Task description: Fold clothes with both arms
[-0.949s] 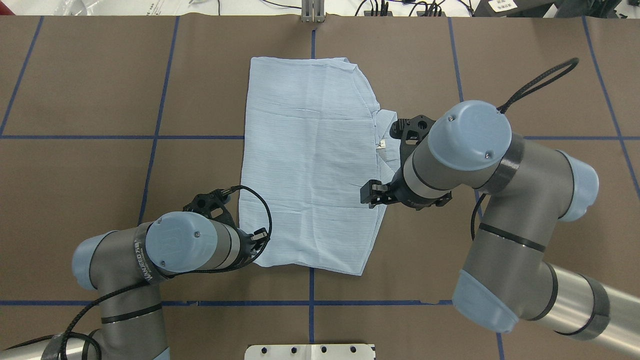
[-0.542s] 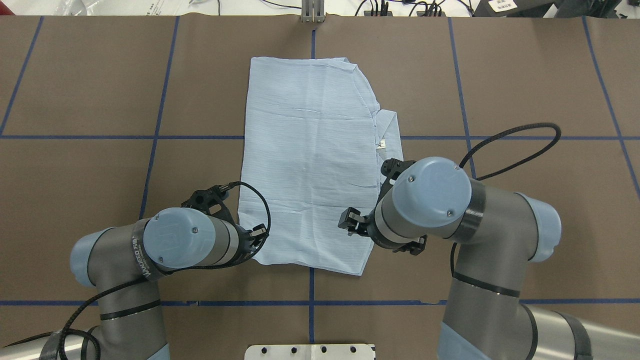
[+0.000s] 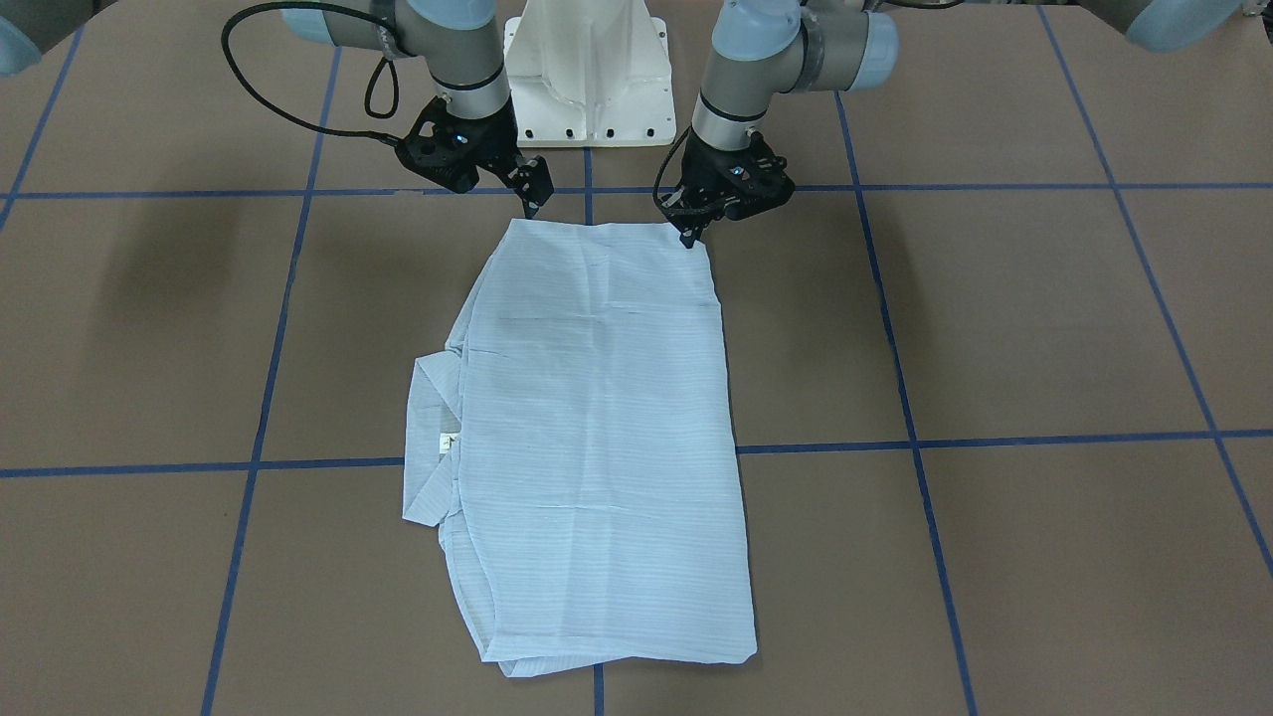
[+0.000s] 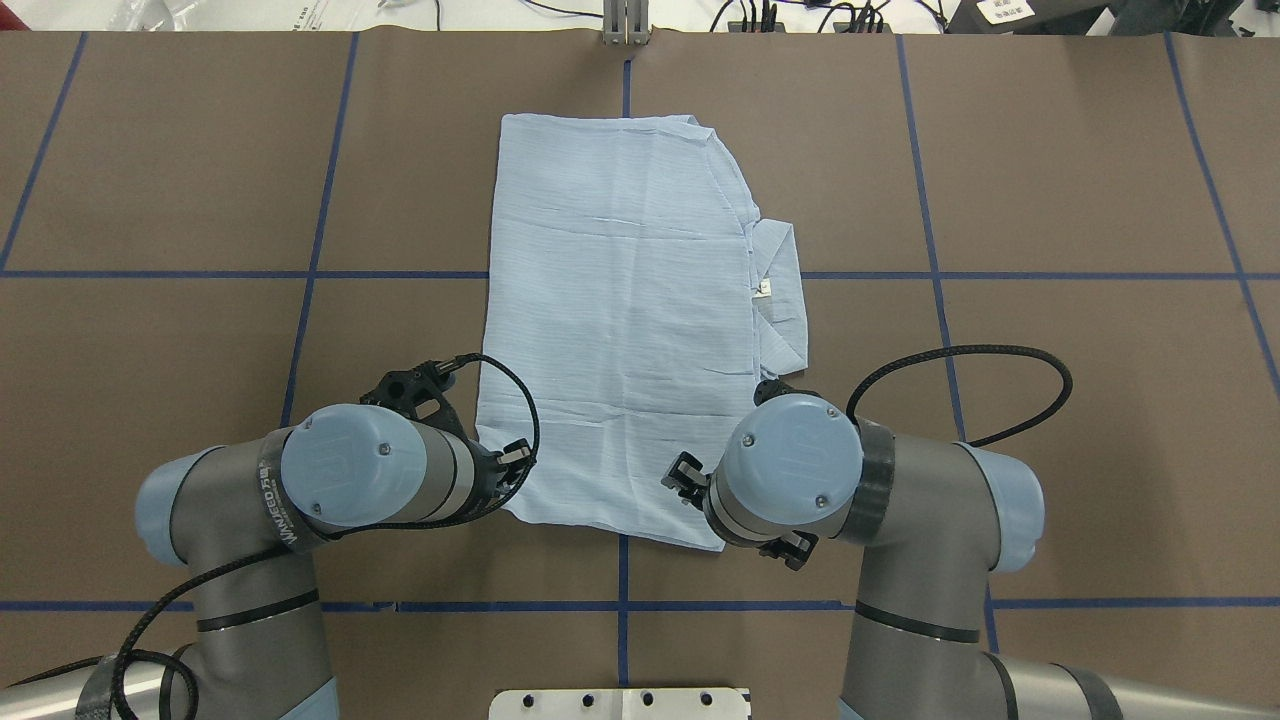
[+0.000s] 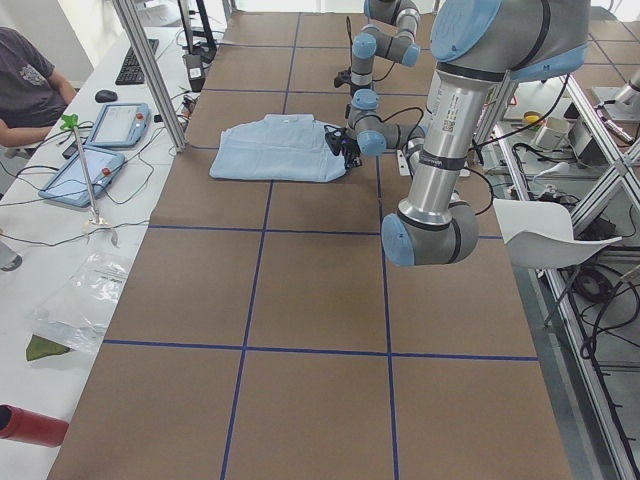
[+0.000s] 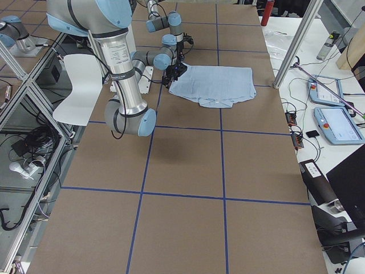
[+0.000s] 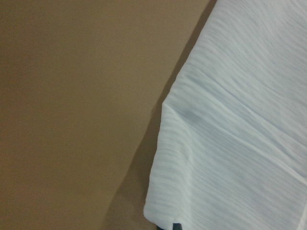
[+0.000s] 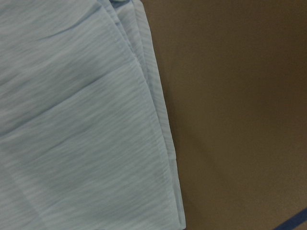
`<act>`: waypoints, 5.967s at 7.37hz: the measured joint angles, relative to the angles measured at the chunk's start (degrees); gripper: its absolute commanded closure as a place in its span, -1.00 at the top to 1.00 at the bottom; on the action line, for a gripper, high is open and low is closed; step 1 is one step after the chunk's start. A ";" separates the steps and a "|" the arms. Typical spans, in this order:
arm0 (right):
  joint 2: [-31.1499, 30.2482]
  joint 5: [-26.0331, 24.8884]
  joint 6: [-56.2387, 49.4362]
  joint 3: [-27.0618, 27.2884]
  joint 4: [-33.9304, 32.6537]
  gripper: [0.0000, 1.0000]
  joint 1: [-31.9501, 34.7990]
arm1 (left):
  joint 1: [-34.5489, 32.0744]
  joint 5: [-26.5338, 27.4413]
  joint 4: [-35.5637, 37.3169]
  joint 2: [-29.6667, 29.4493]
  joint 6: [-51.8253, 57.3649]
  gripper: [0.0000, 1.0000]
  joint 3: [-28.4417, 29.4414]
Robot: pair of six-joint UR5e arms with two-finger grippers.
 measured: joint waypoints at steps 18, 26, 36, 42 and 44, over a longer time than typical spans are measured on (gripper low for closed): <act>0.89 -0.67 0.14 -7.76 8.62 0.77 -1.12 | -0.14 -0.14 -0.16 0.02 0.38 -1.00 0.48; 2.32 -0.74 0.04 -8.31 7.94 0.98 -1.08 | -0.13 -0.06 -0.17 0.03 0.38 -1.00 0.60; 2.10 -0.26 -0.14 -9.38 8.17 0.98 -1.09 | -0.14 -0.09 -0.25 0.03 0.38 -1.00 0.84; 2.02 -0.15 -0.12 -9.45 8.22 -0.46 -1.07 | -0.13 0.06 -0.34 0.04 0.38 -1.00 0.87; 2.26 -0.14 -0.13 -9.29 8.23 -0.88 -1.06 | -0.13 0.05 -0.34 0.06 0.38 -1.00 0.87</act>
